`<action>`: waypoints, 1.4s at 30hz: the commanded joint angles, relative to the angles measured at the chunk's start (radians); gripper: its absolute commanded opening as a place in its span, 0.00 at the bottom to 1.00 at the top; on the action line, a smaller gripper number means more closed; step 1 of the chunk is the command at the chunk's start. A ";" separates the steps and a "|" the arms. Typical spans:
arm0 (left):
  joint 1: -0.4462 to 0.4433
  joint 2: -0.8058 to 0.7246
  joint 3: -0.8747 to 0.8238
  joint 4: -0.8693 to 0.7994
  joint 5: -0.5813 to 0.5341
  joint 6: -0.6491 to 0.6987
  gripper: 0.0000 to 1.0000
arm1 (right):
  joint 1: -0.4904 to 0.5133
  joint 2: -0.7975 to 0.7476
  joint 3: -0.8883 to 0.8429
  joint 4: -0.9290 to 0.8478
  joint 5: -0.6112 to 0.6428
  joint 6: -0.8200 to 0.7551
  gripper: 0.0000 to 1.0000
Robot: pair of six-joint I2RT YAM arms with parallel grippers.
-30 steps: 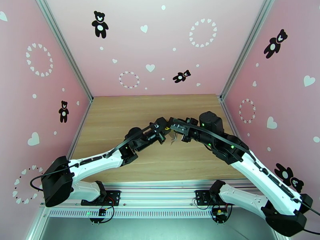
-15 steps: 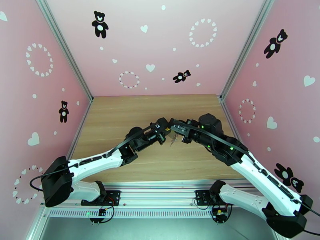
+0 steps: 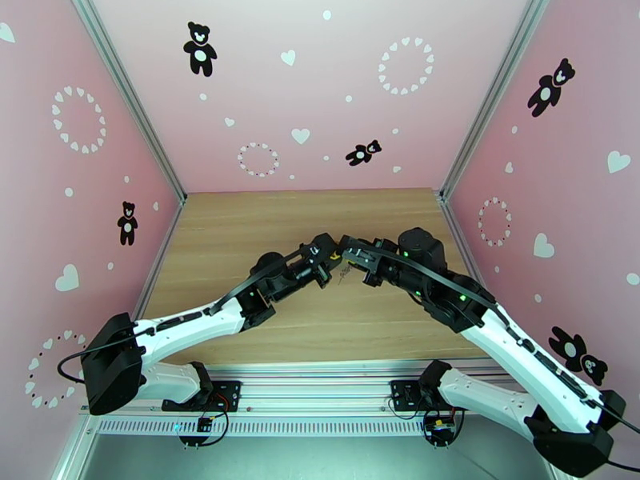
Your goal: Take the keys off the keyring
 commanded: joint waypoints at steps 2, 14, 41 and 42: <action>-0.011 -0.044 0.043 0.000 0.108 0.046 0.00 | 0.002 0.040 0.011 0.023 0.018 -0.008 0.15; -0.011 -0.061 0.050 -0.051 0.114 0.069 0.00 | -0.019 0.031 0.003 0.055 0.050 0.026 0.10; -0.011 -0.083 0.038 -0.067 0.007 0.057 0.00 | -0.050 0.003 -0.037 0.111 0.031 0.167 0.00; -0.011 -0.083 0.042 -0.084 0.000 0.055 0.00 | -0.052 -0.004 -0.038 0.108 0.025 0.176 0.00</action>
